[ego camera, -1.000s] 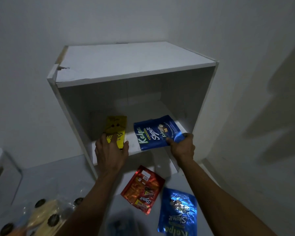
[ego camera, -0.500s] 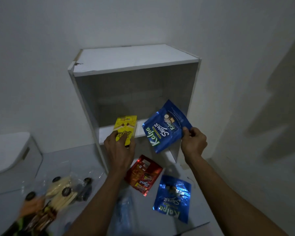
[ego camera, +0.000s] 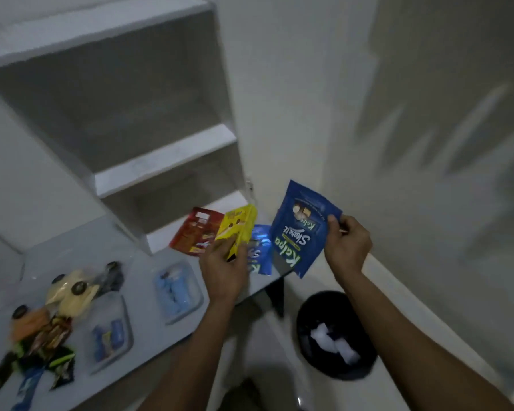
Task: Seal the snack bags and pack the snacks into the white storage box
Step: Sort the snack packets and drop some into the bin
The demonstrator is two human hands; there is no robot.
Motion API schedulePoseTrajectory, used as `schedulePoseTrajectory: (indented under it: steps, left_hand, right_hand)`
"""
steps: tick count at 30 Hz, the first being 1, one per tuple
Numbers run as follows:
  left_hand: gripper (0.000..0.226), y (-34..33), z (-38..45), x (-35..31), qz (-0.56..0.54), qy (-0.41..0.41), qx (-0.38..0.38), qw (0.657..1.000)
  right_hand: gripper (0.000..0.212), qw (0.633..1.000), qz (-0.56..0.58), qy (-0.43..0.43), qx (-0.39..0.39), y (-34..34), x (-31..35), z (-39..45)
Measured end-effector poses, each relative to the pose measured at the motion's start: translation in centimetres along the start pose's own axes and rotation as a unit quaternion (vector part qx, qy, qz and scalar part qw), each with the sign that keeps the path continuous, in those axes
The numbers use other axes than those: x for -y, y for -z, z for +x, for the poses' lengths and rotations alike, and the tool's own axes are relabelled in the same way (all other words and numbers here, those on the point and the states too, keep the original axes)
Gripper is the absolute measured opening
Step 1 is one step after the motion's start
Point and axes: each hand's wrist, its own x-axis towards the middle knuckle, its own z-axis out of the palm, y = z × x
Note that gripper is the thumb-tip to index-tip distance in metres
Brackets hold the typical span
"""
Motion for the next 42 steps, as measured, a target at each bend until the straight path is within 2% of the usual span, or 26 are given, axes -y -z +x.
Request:
schedulePoseTrajectory:
  steps: [4, 7, 10, 12, 14, 15, 18, 22, 25, 32, 34, 38, 42]
  left_hand:
    - [0.019, -4.6, -4.7, -0.5, 0.003, 0.045, 0.108, 0.993]
    - [0.025, -7.3, -6.8, -0.8, 0.002, 0.064, 0.165, 0.984]
    - [0.024, -9.6, -8.1, -0.2, -0.002, 0.048, 0.208, 0.977]
    - [0.036, -11.4, -9.1, 1.1, -0.018, 0.026, 0.233, 0.972]
    - [0.047, -13.0, -10.3, 2.9, 0.006, 0.020, 0.252, 0.968]
    - [0.043, -13.5, -10.9, 3.5, 0.034, 0.024, 0.275, 0.961]
    - [0.022, -15.3, -12.5, 4.8, 0.074, 0.044, 0.308, 0.948]
    - [0.035, -19.6, -14.7, 8.2, 0.059, 0.080, 0.326, 0.940]
    - [0.027, -23.5, -16.1, 10.8, 0.071, 0.117, 0.340, 0.930]
    - [0.031, -30.4, -18.1, 14.4, 0.088, 0.137, 0.368, 0.916]
    - [0.044, -31.5, -18.3, 15.4, 0.083, 0.121, 0.396, 0.907]
    - [0.071, -31.2, -17.9, 15.3, 0.104, 0.170, 0.425, 0.883]
    - [0.069, -28.7, -16.5, 12.1, 0.086, 0.176, 0.411, 0.890]
  right_hand:
    - [0.020, 0.994, -0.069, -0.056, -0.069, 7.0, -5.6, -1.7]
    - [0.021, 0.980, -0.117, -0.095, -0.128, 10.8, -7.8, -3.0]
    - [0.021, 0.967, -0.154, -0.125, -0.160, 12.7, -10.0, -4.0]
    - [0.021, 0.958, -0.170, -0.149, -0.174, 13.1, -11.7, -4.6]
    - [0.019, 0.950, -0.179, -0.178, -0.185, 13.2, -13.5, -5.6]
    - [0.019, 0.947, -0.182, -0.187, -0.187, 13.3, -14.4, -6.1]
    - [0.017, 0.938, -0.189, -0.223, -0.187, 12.9, -17.3, -6.7]
    - [0.015, 0.928, -0.202, -0.260, -0.174, 11.7, -22.6, -5.8]
    - [0.017, 0.924, -0.212, -0.275, -0.159, 10.9, -26.9, -4.6]
    - [0.017, 0.927, -0.212, -0.289, -0.110, 8.2, -34.9, -2.7]
    - [0.019, 0.927, -0.216, -0.294, -0.087, 7.7, -35.7, -2.5]
    - [0.030, 0.920, -0.221, -0.319, -0.055, 7.8, -35.4, -2.4]
    - [0.036, 0.928, -0.198, -0.315, -0.034, 8.8, -32.0, -2.0]
